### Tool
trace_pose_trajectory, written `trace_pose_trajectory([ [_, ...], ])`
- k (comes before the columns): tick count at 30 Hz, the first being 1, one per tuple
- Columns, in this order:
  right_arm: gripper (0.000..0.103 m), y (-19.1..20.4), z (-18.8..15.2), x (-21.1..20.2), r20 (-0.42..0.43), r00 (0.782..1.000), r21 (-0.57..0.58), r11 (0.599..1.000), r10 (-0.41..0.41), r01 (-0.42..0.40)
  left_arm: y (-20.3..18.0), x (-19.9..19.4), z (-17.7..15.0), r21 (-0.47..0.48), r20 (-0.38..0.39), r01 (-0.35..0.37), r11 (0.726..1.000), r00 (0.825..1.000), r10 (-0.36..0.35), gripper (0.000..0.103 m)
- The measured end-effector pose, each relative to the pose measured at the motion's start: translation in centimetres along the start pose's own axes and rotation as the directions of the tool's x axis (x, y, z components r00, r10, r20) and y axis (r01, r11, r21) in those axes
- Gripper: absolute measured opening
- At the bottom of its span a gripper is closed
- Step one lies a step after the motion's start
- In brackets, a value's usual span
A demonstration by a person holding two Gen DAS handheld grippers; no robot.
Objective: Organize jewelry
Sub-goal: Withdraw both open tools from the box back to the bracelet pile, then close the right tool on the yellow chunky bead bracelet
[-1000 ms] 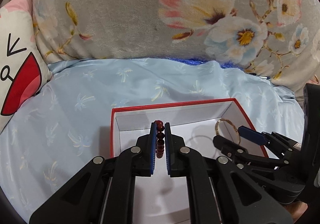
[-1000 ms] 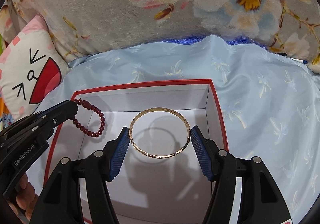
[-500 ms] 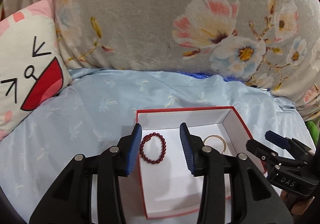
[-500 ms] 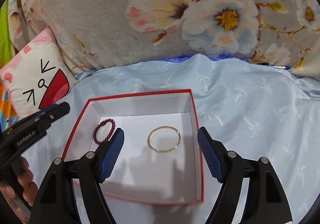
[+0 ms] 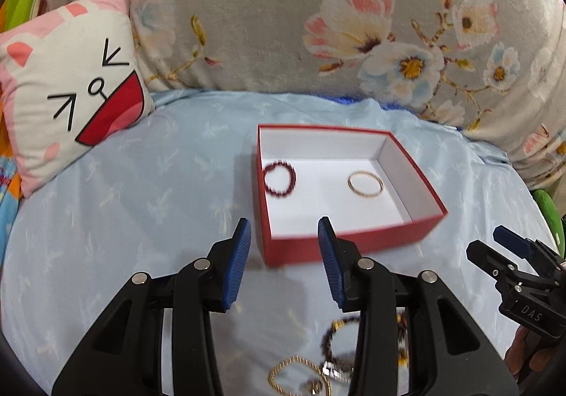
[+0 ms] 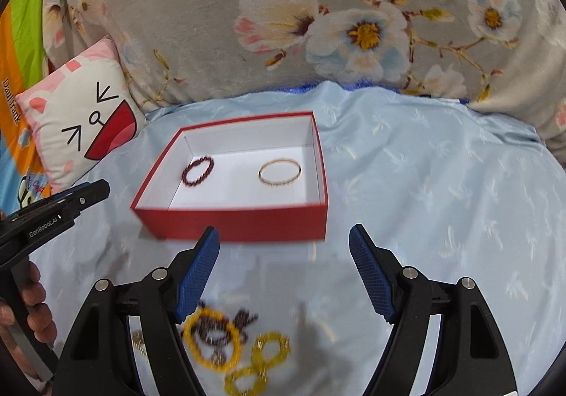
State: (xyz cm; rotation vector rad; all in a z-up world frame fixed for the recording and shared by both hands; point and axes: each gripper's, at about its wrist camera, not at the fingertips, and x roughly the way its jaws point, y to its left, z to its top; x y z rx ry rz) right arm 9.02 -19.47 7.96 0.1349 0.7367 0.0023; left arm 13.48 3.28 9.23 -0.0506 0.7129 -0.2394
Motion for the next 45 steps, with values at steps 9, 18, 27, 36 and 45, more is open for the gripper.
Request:
trace_pose_trajectory([
  [9, 0.063, 0.5, -6.4, -2.1, -0.057, 0.998, 0.045, 0.999, 0.006, -0.003, 0.0, -0.9, -6.9, -0.005, -0.08, -0.038, 0.999, 0.996, 0.037, 0.038],
  [18, 0.048, 1.0, -10.3, -1.2, -0.127, 0.992, 0.045, 0.999, 0.009, -0.003, 0.5, -0.4, -10.9, -0.018, -0.127, -0.048, 0.999, 0.991, 0.045, 0.038],
  [27, 0.041, 1.2, -11.3, -0.1, -0.142, 0.99, 0.038, 0.999, 0.014, -0.009, 0.8, -0.3, -11.8, -0.039, -0.105, -0.025, 0.999, 0.994, 0.02, 0.038],
  [36, 0.029, 1.1, -11.3, 0.8, -0.148, 0.989, 0.047, 0.999, 0.029, -0.022, 0.0, -0.2, -11.9, -0.003, -0.105, -0.013, 1.0, 0.994, 0.012, 0.038],
  [45, 0.01, 1.1, -11.3, 1.3, -0.151, 0.988, 0.056, 0.998, 0.036, -0.028, 0.1, 0.0, -11.9, -0.012, -0.113, -0.006, 1.0, 0.994, 0.004, 0.038],
])
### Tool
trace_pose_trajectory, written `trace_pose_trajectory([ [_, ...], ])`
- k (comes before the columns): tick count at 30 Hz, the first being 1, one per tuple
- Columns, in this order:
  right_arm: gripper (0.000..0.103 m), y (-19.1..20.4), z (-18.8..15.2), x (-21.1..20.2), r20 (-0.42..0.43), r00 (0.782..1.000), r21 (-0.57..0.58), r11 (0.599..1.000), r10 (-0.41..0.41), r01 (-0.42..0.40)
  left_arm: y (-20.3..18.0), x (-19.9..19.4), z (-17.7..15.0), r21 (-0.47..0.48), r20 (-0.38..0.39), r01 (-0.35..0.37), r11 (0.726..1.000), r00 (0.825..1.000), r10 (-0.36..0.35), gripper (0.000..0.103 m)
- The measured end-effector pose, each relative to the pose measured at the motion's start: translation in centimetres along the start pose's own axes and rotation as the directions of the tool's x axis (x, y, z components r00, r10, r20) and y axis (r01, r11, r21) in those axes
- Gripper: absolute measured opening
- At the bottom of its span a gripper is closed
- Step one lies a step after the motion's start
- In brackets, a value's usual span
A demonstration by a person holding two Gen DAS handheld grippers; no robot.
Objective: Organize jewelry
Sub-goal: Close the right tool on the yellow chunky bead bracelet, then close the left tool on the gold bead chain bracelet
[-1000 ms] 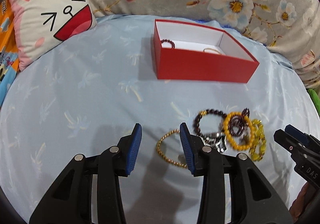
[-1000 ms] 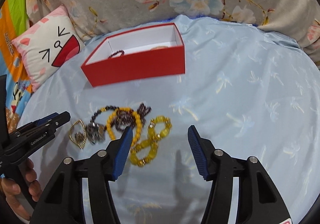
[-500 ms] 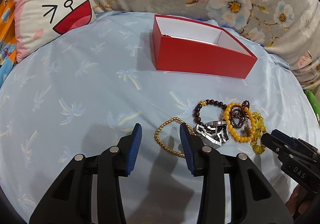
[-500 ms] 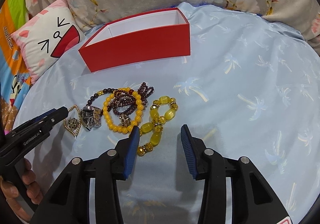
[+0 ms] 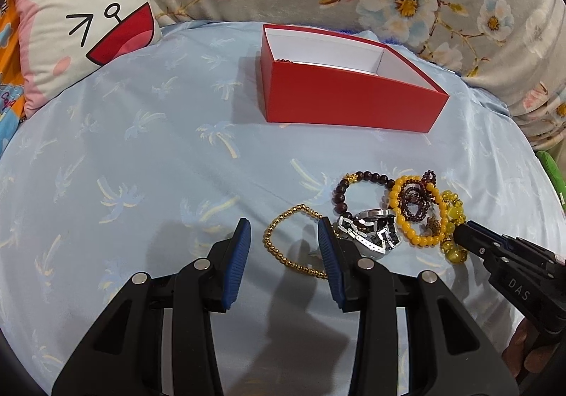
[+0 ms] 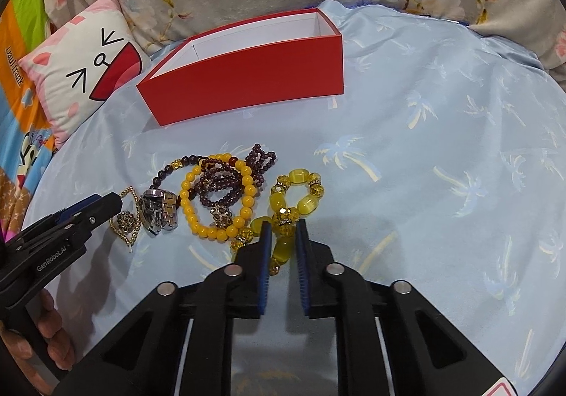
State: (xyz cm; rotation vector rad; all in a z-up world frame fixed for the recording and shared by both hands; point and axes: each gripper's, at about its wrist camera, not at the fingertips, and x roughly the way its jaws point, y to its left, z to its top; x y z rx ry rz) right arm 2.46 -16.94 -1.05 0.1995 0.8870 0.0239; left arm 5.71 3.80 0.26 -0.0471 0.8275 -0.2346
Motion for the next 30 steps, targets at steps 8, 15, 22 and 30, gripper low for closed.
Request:
trace_pose_trajectory([
  [8, 0.01, -0.8, -0.5, -0.6, 0.016, 1.0, 0.026, 1.0, 0.008, -0.008, 0.2, 0.0, 0.0, -0.007, -0.005, 0.002, 1.0, 1.0, -0.002, 0.038],
  [15, 0.01, -0.9, -0.6, -0.7, 0.016, 1.0, 0.031, 0.999, 0.012, -0.012, 1.4, 0.5, 0.2, -0.049, -0.037, 0.03, 0.998, 0.999, -0.032, 0.036],
  [22, 0.01, -1.0, -0.6, -0.6, 0.014, 1.0, 0.035, 0.999, 0.016, -0.016, 0.5, 1.1, 0.3, 0.012, -0.036, -0.029, 0.999, 0.999, 0.03, 0.023],
  [30, 0.01, -1.0, -0.6, -0.6, 0.015, 1.0, 0.034, 0.999, 0.015, -0.015, -0.5, 1.4, 0.4, 0.078, -0.043, -0.057, 0.995, 0.997, 0.06, 0.011],
])
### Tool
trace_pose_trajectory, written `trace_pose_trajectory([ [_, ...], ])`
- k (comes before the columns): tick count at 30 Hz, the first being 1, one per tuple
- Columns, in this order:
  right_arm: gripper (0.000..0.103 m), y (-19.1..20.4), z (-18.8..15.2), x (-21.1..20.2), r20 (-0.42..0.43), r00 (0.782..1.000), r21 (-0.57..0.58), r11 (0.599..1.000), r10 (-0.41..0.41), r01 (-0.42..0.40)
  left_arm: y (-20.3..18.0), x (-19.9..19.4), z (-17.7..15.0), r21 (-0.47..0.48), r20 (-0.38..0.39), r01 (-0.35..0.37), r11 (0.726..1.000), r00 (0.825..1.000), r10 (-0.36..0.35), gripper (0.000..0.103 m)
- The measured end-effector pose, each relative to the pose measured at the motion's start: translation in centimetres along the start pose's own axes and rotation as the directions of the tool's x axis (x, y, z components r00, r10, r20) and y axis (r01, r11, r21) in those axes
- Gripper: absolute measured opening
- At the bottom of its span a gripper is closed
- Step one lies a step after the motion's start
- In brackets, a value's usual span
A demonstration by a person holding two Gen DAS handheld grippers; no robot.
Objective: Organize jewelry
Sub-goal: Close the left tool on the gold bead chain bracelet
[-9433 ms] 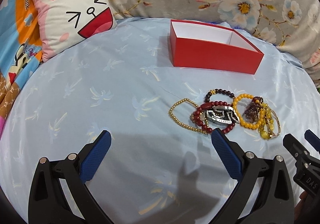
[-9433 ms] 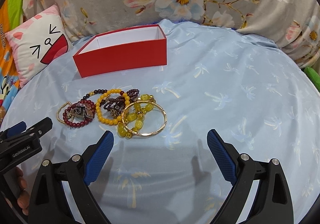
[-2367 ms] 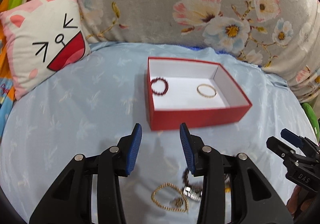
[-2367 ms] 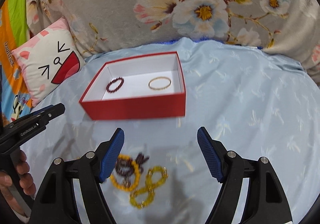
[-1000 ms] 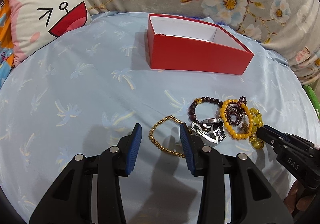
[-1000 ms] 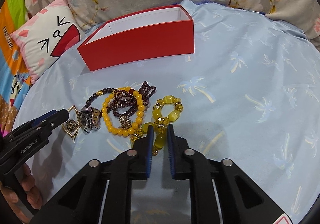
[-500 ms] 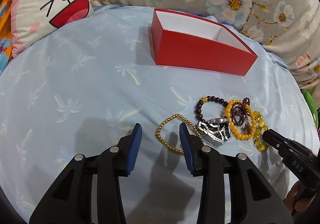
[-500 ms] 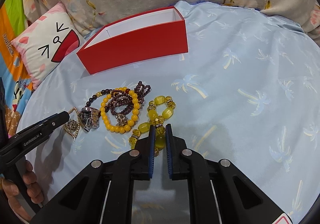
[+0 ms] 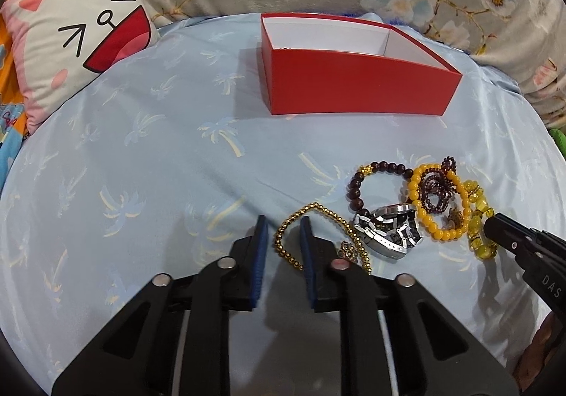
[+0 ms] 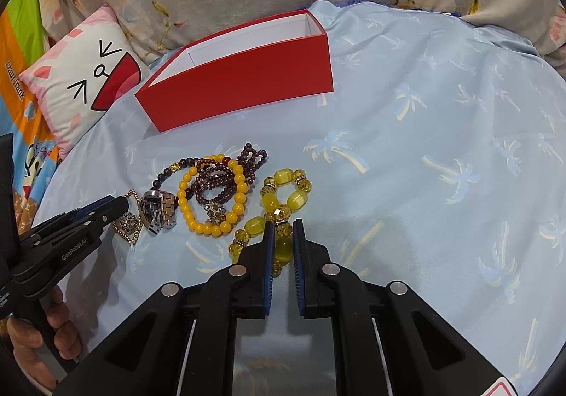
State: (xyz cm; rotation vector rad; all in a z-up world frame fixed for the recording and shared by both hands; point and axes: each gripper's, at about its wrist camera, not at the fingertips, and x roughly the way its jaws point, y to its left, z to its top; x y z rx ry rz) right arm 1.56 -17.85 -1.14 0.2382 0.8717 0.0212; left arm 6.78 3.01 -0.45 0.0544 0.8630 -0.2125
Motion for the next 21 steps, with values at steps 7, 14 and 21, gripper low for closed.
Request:
trace_pose_trajectory([
  [7, 0.01, 0.0, 0.0, -0.1, 0.009, 1.0, 0.006, 1.0, 0.008, -0.008, 0.1, -0.4, 0.0, -0.008, 0.011, 0.055, 0.998, 0.998, -0.055, 0.003],
  [14, 0.01, -0.1, 0.2, -1.4, 0.036, 0.999, 0.016, 0.999, 0.03, -0.031, -0.2, -2.2, 0.3, -0.026, 0.039, 0.11, 0.994, 0.993, -0.108, 0.003],
  [21, 0.009, 0.1, 0.8, -3.4, 0.078, 0.996, 0.013, 0.999, 0.049, -0.051, -1.4, -5.7, 1.6, -0.005, 0.098, 0.187, 0.982, 0.978, -0.185, 0.003],
])
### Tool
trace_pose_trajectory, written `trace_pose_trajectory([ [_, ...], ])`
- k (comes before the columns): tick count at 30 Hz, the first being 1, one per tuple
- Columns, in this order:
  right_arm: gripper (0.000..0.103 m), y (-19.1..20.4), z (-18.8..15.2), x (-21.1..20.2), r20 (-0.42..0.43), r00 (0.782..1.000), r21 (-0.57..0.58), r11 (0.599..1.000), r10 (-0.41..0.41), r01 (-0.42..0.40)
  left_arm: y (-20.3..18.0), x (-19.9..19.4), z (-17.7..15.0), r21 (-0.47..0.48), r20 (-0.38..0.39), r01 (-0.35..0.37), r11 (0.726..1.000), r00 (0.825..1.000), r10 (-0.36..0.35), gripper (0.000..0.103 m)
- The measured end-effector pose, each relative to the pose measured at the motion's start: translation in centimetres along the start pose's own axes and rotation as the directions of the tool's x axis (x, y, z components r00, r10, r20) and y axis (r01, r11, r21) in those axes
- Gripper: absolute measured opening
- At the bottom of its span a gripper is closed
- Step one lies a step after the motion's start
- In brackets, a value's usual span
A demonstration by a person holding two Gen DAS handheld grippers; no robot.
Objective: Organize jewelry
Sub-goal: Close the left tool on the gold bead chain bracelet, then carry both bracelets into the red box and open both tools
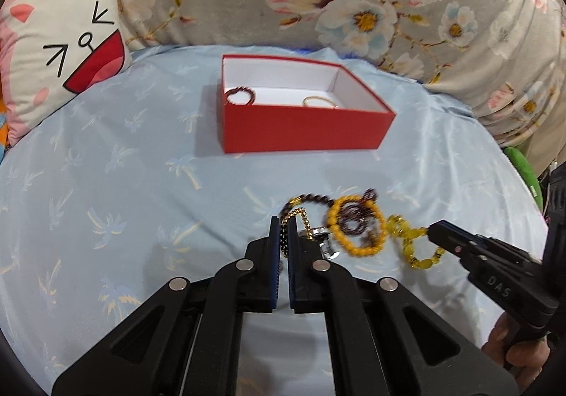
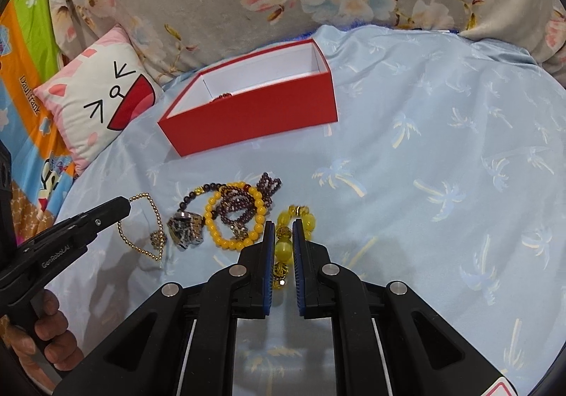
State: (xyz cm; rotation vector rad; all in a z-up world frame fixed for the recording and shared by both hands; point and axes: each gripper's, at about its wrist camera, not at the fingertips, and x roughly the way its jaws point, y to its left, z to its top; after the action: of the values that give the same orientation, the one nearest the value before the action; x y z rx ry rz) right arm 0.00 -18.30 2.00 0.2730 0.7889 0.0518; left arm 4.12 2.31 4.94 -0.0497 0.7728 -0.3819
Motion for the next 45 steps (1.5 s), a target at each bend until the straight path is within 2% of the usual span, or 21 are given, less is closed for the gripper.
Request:
trace_pose_trajectory([
  [6, 0.009, 0.2, 0.9, -1.8, 0.033, 0.999, 0.001, 1.0, 0.019, -0.019, -1.4, -2.2, 1.4, 0.017, 0.038, 0.053, 0.998, 0.998, -0.053, 0.003],
  [12, 0.009, 0.2, 2.8, -3.3, 0.07, 0.997, 0.01, 0.999, 0.031, -0.032, -2.3, -3.4, 3.2, 0.043, 0.067, 0.065, 0.997, 0.995, -0.068, 0.003],
  [18, 0.009, 0.8, 5.6, -4.0, 0.107, 0.994, -0.011, 1.0, 0.029, -0.028, -2.4, -3.5, 5.7, 0.061, 0.1, 0.047, 0.997, 0.994, -0.053, 0.003],
  [24, 0.009, 1.9, 10.3, -3.4, 0.138, 0.99, -0.057, 0.998, 0.035, -0.027, -1.2, -1.8, 9.4, 0.053, 0.119, 0.003, 0.999, 0.993, -0.009, 0.003],
  [31, 0.009, 2.6, 16.4, -0.3, 0.152, 0.987, -0.066, 0.997, 0.055, -0.045, 0.9, 1.7, 13.7, 0.014, 0.127, -0.033, 0.999, 0.991, 0.031, 0.003],
  [36, 0.009, 3.2, 19.4, 2.7, 0.148, 0.987, -0.061, 0.997, 0.062, -0.054, 1.5, 4.4, 15.8, 0.009, 0.129, -0.059, 0.998, 0.99, 0.057, 0.003],
  [39, 0.009, 3.6, 20.0, 5.3, 0.122, 0.991, -0.064, 0.997, 0.057, -0.05, 1.9, 6.7, 16.3, 0.012, 0.105, -0.074, 0.997, 0.992, 0.072, 0.003],
  [45, 0.009, 3.1, 18.8, 10.4, 0.039, 0.999, -0.069, 0.997, 0.037, -0.034, 3.0, 10.2, 15.8, -0.007, 0.05, -0.083, 0.997, 0.995, 0.083, 0.003],
])
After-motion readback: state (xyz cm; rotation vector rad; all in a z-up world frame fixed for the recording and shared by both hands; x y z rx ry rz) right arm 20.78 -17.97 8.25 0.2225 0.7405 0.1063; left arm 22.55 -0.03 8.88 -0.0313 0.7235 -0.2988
